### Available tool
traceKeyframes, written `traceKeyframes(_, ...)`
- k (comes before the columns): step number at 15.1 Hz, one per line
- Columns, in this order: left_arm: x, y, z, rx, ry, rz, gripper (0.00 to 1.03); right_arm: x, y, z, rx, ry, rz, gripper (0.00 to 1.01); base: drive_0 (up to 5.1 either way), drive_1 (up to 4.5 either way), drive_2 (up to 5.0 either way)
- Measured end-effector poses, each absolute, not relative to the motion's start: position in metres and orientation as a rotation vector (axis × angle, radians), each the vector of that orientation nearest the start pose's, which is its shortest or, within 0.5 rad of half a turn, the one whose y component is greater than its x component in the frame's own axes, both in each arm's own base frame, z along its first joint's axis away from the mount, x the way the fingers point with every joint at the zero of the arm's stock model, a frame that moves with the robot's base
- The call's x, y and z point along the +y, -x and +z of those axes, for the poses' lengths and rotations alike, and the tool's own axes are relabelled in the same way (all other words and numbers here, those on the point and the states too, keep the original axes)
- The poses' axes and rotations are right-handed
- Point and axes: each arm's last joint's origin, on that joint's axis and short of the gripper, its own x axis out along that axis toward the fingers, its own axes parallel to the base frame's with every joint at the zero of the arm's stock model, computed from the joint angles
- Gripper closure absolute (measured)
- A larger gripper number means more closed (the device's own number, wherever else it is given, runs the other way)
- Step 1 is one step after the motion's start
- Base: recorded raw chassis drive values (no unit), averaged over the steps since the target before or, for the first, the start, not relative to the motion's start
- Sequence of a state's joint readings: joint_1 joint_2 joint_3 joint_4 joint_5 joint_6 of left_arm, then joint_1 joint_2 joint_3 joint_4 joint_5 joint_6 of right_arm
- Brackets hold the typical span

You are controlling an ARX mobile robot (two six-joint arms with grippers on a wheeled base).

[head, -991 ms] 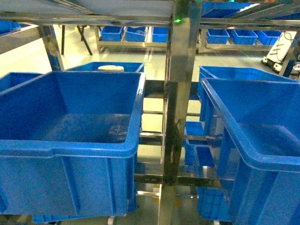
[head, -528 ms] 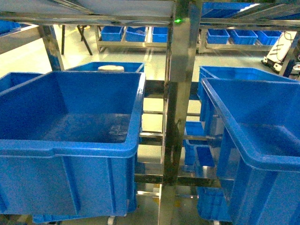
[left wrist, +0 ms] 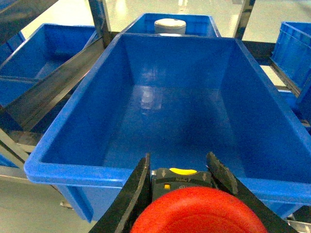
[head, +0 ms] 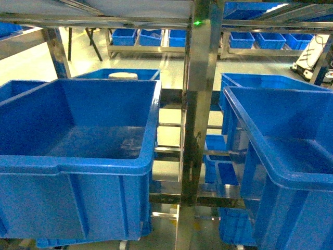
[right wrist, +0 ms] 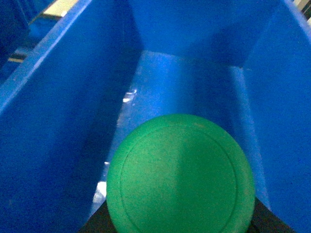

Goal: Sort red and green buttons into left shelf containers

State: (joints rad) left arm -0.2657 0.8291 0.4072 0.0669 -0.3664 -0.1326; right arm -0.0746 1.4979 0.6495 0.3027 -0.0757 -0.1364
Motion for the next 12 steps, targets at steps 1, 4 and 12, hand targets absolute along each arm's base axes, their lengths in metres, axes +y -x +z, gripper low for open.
traceKeyframes(1,-0.037,-0.175,0.22,0.33,0.021,0.121,0.74,-0.021,-0.306,0.166,0.589,0.097,0.047,0.67,0.0,0.0,0.0)
traceKeyframes(4,-0.037,-0.175,0.22,0.33,0.02,0.122,0.74,-0.027,-0.36,0.145,0.735,0.119,0.043,0.67,0.0,0.0,0.0)
traceKeyframes(12,-0.037,-0.175,0.22,0.33,0.021,0.121,0.74,-0.04,-0.389,0.116,0.887,0.082,0.002,0.14,0.0,0.0,0.0)
